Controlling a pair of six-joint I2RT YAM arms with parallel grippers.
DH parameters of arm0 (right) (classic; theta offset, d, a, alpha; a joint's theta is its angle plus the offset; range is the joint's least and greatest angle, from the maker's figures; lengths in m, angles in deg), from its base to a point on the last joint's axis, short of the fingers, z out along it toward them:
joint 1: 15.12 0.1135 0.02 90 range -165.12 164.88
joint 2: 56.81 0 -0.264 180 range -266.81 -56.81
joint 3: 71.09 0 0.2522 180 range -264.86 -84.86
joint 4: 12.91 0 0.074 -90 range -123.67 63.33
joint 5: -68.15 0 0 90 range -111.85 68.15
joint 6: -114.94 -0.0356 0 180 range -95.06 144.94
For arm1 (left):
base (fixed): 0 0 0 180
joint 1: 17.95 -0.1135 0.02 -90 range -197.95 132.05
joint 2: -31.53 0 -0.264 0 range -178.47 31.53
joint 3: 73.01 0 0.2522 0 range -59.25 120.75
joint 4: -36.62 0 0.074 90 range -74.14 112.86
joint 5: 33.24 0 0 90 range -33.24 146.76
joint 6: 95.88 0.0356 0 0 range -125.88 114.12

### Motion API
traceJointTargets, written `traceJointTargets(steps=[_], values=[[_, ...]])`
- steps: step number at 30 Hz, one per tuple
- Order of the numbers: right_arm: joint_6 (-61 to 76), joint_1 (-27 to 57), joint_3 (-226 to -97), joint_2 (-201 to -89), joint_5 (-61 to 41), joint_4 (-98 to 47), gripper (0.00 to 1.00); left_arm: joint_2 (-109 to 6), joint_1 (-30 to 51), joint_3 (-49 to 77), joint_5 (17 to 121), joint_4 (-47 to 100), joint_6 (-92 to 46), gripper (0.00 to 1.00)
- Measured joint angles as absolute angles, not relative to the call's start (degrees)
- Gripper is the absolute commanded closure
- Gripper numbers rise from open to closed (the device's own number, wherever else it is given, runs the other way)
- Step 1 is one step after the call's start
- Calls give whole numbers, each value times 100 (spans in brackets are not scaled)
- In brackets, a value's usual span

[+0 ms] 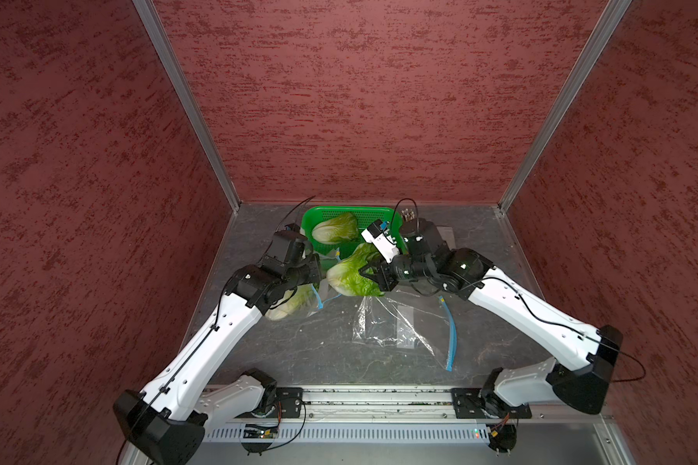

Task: Put the chinese cabbages into a zipper bag and zip it
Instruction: Place the Chinese cabbage in the zipper food storage bag.

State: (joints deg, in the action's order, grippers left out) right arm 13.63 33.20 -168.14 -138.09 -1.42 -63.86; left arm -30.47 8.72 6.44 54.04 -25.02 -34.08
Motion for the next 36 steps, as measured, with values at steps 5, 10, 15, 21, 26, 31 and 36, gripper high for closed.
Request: traceJointTargets(steps=[5,10,15,21,26,31,36], values=[[1575,3528,-17184,-14113,-125,-6425,100,-2901,872,644,5531,-2506,-3406,100],[1755,3622,-17245,-14386,-40,-6406,100,-2791,870,644,5553,-2508,-3389,100],[1910,3652,-17245,-14445,153,-6421,99,-2791,868,644,5638,-2502,-3387,100],[1942,3685,-17245,-14550,218,-6215,100,-2769,868,644,5730,-2405,-3387,100],[1857,3687,-17151,-14782,487,-5839,98,-2706,868,644,5787,-2373,-3389,100],[1680,3687,-17116,-14779,642,-5426,96,-2693,868,644,5802,-2329,-3391,100],[1547,3687,-16843,-14795,797,-5079,85,-2656,861,644,5802,-2296,-3393,100]])
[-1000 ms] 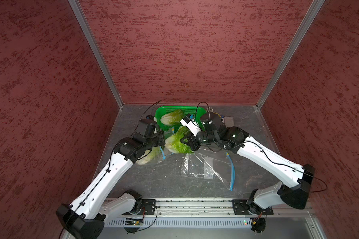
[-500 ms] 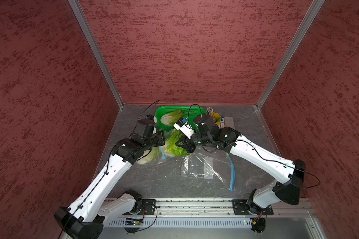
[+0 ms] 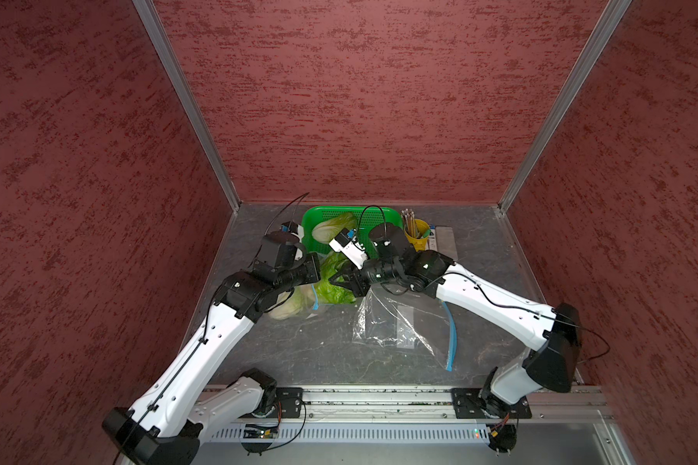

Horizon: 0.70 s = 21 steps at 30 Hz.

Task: Put the chinese cabbages into a zipper bag and zip it
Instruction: Place the Chinese cabbage in the zipper food storage bag.

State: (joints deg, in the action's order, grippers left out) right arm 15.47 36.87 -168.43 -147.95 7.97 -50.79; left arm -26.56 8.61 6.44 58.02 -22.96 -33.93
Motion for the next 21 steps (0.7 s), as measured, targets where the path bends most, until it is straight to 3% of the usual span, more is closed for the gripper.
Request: traceJointTargets(steps=[2,8,21], values=[[1477,3687,-16729,-14806,830,-4998,75,-2647,861,644,5802,-2294,-3393,100],[1400,3691,-16698,-14788,880,-4808,59,-2643,846,644,5784,-2294,-3402,100],[812,3436,-16685,-13894,454,-4668,51,-2503,597,618,5797,-2250,-3500,100]])
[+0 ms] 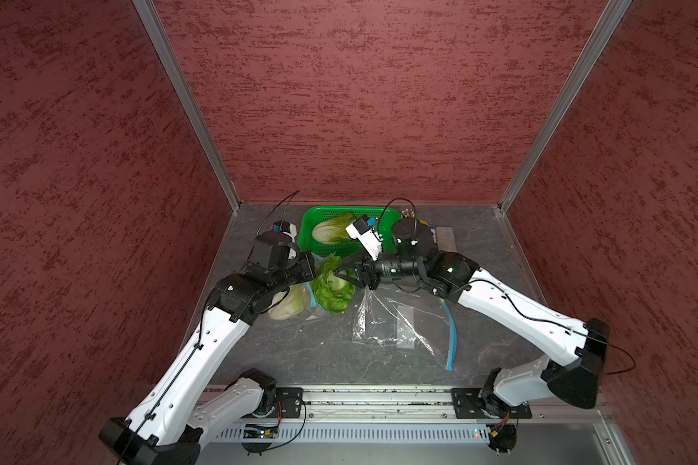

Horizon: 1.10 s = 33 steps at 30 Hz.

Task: Put the chinese cabbages into a zipper bag and zip it
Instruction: Place the Chinese cabbage in the zipper food storage bag, then adjust the zipper food storage bag at the center of the board.

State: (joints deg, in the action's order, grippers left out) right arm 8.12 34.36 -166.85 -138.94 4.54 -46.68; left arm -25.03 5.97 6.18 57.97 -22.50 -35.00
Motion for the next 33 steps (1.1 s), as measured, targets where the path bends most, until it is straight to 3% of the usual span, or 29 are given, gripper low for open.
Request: traceJointTargets(steps=[6,14,25,33], values=[[133,3112,-16467,-13536,-271,-4856,51,-2501,533,548,5800,-2172,-3564,100],[-840,3010,-15118,-13405,-538,-4817,53,-2433,457,404,5787,-2036,-3682,100],[-2400,3117,-13376,-13374,203,-2845,60,-2387,448,316,5778,-1901,-3867,100],[-3246,3252,-13000,-13461,660,-1324,65,-2391,448,299,5780,-1828,-3896,100]])
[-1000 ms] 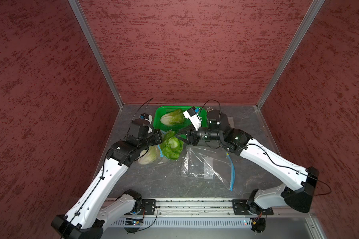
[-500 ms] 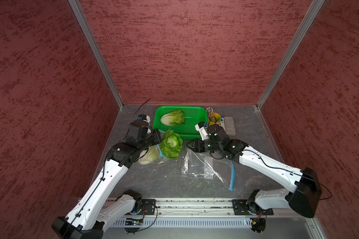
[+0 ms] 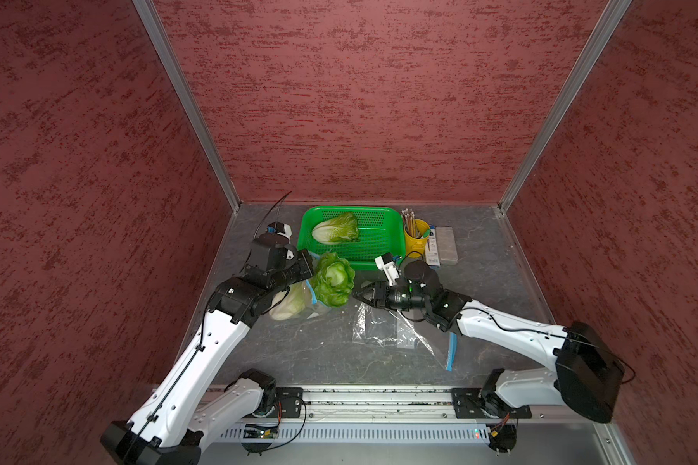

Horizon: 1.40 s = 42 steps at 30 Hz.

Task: Put the chinese cabbages into a zipper bag and zip it
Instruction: Adjust the zipper food storage bag at the center of the board.

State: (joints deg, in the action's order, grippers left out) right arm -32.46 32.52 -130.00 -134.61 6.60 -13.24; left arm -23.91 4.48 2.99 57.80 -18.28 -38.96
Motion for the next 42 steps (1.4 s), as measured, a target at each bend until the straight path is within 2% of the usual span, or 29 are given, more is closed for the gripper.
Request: traceJointTargets(steps=[6,21,34,42], values=[[-3640,3348,-12924,-13728,819,-541,68,-2391,448,285,5780,-1804,-3907,100],[-3871,3388,-12755,-13920,832,-203,69,-2391,450,255,5784,-1730,-3929,100],[-4033,3396,-12994,-14471,843,217,77,-2391,457,255,5817,-1708,-3957,100],[-4103,3399,-13068,-14629,839,440,89,-2385,461,255,5817,-1695,-3959,100]])
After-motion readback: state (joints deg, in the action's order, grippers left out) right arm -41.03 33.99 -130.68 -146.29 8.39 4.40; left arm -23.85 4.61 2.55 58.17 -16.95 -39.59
